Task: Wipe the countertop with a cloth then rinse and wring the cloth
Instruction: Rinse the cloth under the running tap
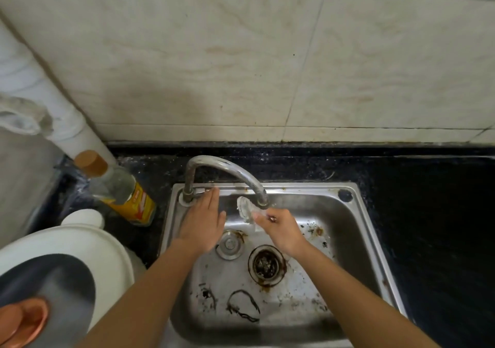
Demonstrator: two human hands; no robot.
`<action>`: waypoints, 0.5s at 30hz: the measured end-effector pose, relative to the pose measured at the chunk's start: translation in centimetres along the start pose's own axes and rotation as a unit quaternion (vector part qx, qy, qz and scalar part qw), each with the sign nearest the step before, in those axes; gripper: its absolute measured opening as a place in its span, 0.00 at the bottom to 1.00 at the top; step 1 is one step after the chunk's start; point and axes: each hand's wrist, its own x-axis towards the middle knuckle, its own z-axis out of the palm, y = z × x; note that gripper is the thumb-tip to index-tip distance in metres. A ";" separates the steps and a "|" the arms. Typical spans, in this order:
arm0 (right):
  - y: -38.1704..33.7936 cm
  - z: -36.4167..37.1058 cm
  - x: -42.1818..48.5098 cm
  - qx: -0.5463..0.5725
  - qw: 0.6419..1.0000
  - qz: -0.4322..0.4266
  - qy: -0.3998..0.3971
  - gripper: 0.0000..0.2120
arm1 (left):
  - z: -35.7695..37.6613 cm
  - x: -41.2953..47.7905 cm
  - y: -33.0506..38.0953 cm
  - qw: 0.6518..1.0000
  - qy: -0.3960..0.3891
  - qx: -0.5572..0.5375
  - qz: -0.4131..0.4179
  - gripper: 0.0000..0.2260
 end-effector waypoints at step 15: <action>0.5 -1.6 0.7 0.145 0.984 0.082 -0.061 0.06 | 2.2 -1.4 5.5 0.884 0.005 -0.435 -0.169 0.18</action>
